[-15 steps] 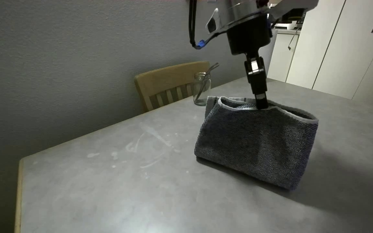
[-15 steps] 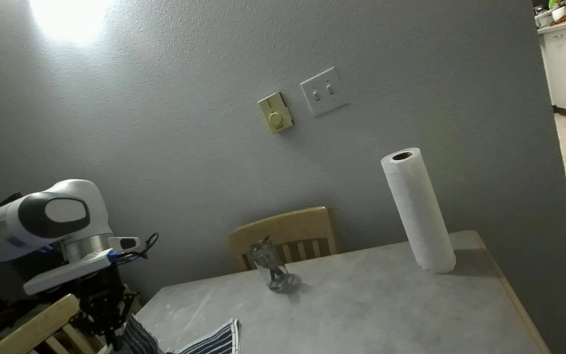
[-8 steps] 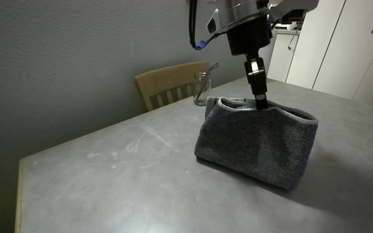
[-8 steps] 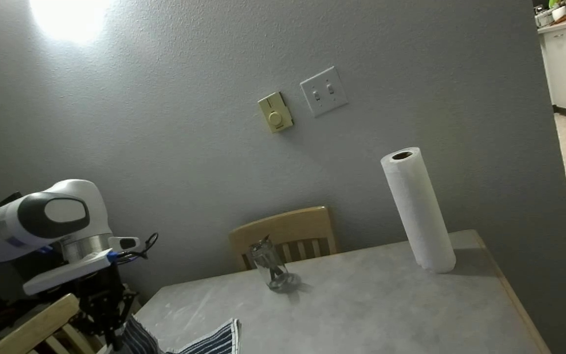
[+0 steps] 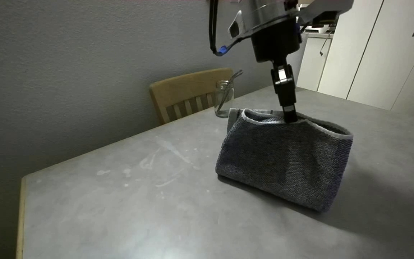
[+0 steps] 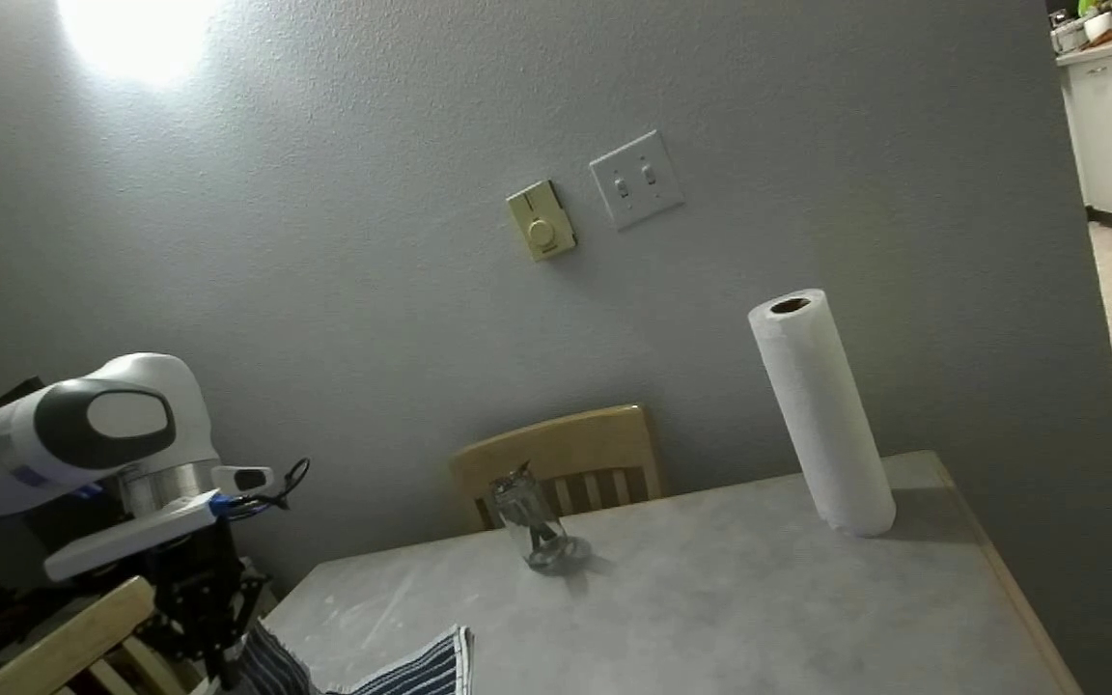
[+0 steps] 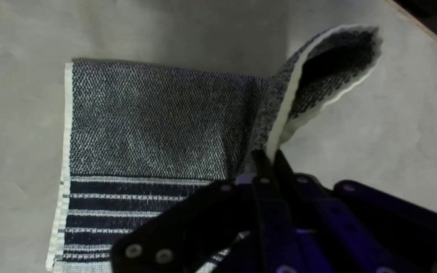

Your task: Fold the towel

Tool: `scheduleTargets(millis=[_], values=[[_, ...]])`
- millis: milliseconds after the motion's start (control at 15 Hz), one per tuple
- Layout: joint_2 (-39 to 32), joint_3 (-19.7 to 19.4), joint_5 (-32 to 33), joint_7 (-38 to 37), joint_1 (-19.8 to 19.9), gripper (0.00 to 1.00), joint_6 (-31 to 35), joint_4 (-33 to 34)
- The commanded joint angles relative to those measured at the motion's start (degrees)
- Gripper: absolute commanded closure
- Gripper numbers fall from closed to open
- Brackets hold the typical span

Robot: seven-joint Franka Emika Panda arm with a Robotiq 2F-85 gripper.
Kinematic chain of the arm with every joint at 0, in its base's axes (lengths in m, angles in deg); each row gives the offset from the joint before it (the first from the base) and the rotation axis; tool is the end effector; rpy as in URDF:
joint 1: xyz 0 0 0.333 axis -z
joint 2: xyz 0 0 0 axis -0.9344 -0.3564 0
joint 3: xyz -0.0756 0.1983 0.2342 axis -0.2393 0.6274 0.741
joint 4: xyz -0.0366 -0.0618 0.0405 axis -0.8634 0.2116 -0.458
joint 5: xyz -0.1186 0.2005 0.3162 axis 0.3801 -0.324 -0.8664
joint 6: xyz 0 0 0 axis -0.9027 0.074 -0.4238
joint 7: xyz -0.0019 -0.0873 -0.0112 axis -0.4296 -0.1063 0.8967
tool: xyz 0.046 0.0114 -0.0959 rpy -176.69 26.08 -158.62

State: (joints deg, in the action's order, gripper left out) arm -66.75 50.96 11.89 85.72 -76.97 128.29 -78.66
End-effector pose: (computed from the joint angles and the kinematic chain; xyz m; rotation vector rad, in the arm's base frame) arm 0.5961 0.1567 0.3122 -2.9254 -0.9587 0.5516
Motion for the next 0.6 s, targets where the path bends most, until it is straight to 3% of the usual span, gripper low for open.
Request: scheduleTargets(millis=[0,533], values=[[-0.4,0.3,0.9,-0.4,0.0,0.99,-0.2,0.6],[1.9,-2.0,5.4,-2.5,0.8,0.99,-0.3,-1.0]])
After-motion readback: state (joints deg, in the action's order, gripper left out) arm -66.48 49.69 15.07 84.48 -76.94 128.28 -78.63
